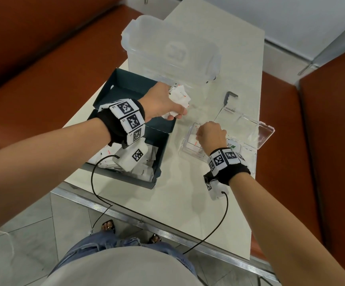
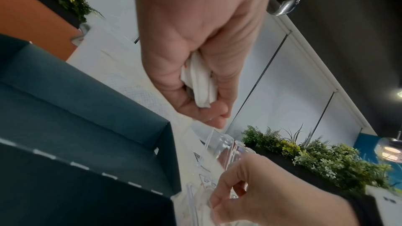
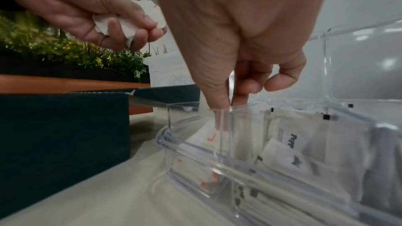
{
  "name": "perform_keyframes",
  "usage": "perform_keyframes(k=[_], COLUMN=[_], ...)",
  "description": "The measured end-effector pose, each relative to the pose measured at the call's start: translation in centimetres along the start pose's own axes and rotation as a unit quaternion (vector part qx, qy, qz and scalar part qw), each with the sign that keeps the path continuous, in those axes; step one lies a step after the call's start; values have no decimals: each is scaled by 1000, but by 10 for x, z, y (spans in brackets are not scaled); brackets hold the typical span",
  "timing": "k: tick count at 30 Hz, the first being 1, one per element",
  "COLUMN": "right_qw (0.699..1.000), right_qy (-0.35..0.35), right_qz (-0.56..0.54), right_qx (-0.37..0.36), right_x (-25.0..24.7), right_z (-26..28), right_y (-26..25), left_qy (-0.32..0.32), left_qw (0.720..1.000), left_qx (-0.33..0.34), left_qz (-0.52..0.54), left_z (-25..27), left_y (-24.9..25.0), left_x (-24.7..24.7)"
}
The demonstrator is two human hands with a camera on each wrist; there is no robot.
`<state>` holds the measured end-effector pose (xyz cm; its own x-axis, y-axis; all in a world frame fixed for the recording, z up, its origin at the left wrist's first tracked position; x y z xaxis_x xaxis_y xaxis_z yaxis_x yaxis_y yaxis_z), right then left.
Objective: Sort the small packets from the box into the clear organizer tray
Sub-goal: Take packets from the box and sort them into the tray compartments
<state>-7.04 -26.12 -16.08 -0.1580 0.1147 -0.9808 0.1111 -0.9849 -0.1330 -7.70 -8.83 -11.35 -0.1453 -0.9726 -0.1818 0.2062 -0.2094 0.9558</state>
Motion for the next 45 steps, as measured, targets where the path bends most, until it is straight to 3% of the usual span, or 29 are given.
perform_keyframes(k=[6,10,16,19,22,24,27,32,40,45], right_qw=[999,998,999,988,927,903,874,838,832,812], right_qy=[-8,-29,-14,74,150,134,51,46,5,-9], right_qz=[9,45,27,-130,-341,-408,-482,-543,-554,-584], right_qx=[-34,-28,-29,-30,-43,-32,-11,19,1,7], right_x=[2,6,-5,-32,-61,-66,-63,-68,-77,-79], right_z=[0,2,5,10,20,22,21,22,18,14], right_y=[-3,-7,-5,-1,-4,-10,-15,0,10,18], left_qy=[-3,-29,-63,-71,-76,-89,-115,-131,-113,-93], left_qw=[1000,994,947,918,898,888,894,905,944,960], left_qx=[-2,-25,-139,-158,-165,-163,-155,-144,-111,-104], left_qz=[16,101,283,358,401,420,404,377,291,244], left_z=[2,5,12,14,17,19,20,22,19,15], left_y=[2,-1,-7,-5,-1,2,4,8,18,19], left_x=[2,6,12,14,19,24,34,42,50,58])
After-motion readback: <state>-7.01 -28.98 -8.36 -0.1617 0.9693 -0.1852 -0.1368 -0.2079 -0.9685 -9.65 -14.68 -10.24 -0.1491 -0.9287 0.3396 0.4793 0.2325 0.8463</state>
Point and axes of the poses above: each hand's wrist, its own z-axis away from the middle knuckle, its own x-axis out of the palm, y = z × x, the point moved 6 cm from there along -z, towards the middle knuckle, and after that the axes turned 4 degrees about -z, right-handed, at the moved point
